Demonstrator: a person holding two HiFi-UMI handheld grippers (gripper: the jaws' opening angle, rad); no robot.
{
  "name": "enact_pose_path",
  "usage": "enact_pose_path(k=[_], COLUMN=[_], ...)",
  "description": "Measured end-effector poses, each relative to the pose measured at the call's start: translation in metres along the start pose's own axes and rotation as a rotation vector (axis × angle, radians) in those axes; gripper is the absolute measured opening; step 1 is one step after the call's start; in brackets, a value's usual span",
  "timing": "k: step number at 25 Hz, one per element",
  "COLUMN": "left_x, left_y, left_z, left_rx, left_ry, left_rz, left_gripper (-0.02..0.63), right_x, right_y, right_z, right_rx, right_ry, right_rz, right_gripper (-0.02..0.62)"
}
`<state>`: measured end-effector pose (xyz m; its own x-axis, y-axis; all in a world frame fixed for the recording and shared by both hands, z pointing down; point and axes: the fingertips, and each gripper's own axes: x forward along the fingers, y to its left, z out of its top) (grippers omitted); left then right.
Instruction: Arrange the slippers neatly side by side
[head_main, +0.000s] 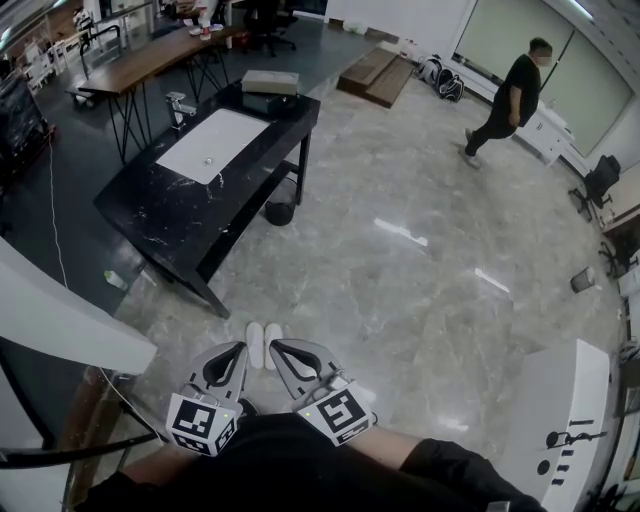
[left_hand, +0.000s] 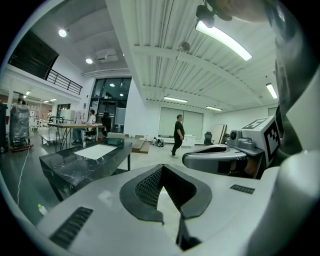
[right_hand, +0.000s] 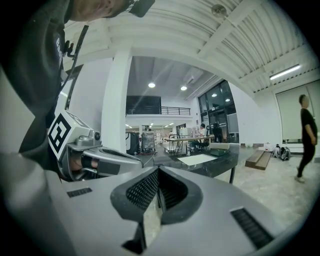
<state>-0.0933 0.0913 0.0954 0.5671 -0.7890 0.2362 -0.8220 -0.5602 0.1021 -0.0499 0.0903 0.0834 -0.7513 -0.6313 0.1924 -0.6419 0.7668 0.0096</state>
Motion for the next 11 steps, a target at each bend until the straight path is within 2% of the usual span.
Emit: enact_pose_path(k=[11], left_x=[-0.0028], left_y=[-0.0054], left_z=[-0.0012], left_rx=[-0.007], left_ry=[-0.001], left_rz=[0.001], left_gripper=[0.000], right_x=[-0.0063], right_y=[-0.0012], right_z=[-0.0021], right_rx=[0.005], right_ry=[0.004], right_rz=[0.004], right_gripper=[-0.002])
